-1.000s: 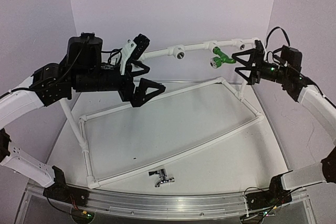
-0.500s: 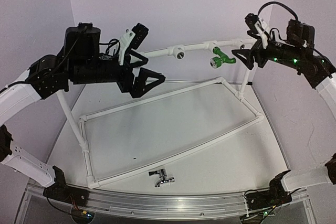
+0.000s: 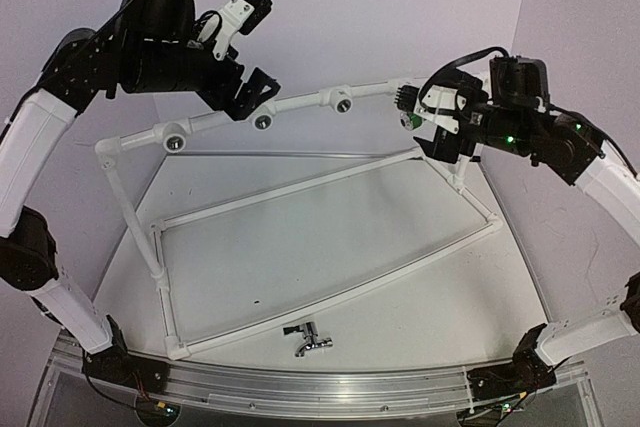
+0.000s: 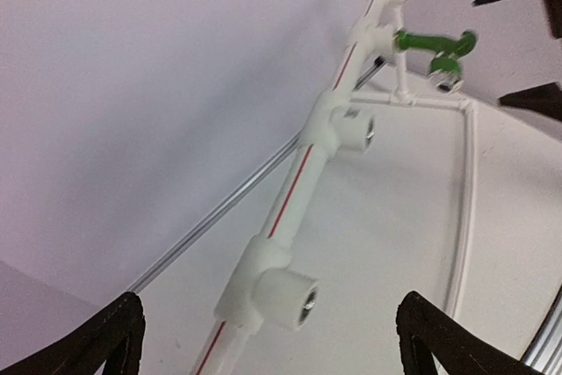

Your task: Install the water faucets

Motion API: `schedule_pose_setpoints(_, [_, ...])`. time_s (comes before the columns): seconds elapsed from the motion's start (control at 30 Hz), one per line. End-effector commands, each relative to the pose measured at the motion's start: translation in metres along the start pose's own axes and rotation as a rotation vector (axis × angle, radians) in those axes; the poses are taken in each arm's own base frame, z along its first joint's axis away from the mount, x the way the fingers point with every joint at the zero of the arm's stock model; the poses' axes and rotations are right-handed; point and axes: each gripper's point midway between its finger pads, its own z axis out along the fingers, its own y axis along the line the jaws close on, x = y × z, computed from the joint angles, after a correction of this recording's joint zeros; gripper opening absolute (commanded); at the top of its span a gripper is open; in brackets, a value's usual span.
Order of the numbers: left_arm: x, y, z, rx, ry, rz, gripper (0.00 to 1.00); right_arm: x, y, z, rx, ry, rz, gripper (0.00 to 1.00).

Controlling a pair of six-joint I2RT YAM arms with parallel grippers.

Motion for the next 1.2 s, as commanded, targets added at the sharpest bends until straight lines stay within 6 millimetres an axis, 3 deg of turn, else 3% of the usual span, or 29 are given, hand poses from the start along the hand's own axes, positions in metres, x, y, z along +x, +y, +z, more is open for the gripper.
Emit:
schedule_pose_setpoints(0.0, [0.063, 0.032, 0.002, -0.05, 0.259, 0.041, 1.0, 0.012, -0.018, 0.003, 0.111, 0.117, -0.092, 0.98])
schedule_pose_setpoints(0.17, [0.077, 0.037, 0.005, 0.004, 0.291, -0.021, 1.0, 0.014, -0.014, 0.008, 0.117, 0.154, -0.173, 0.98])
schedule_pose_setpoints(0.4, [0.117, 0.029, 0.034, 0.011, 0.418, -0.006, 0.95, 0.018, -0.011, 0.024, 0.146, 0.23, -0.239, 0.98])
schedule_pose_setpoints(0.83, [0.107, 0.025, 0.034, 0.028, 0.355, -0.054, 0.91, 0.03, -0.001, 0.05, 0.246, 0.303, -0.302, 0.79])
schedule_pose_setpoints(1.0, [0.108, 0.026, 0.034, 0.021, 0.352, -0.063, 0.9, 0.026, -0.006, 0.053, 0.302, 0.276, -0.172, 0.61])
schedule_pose_setpoints(1.17, [0.106, 0.027, 0.031, 0.016, 0.338, -0.071, 0.9, 0.022, -0.006, 0.05, 0.308, 0.225, 0.009, 0.54])
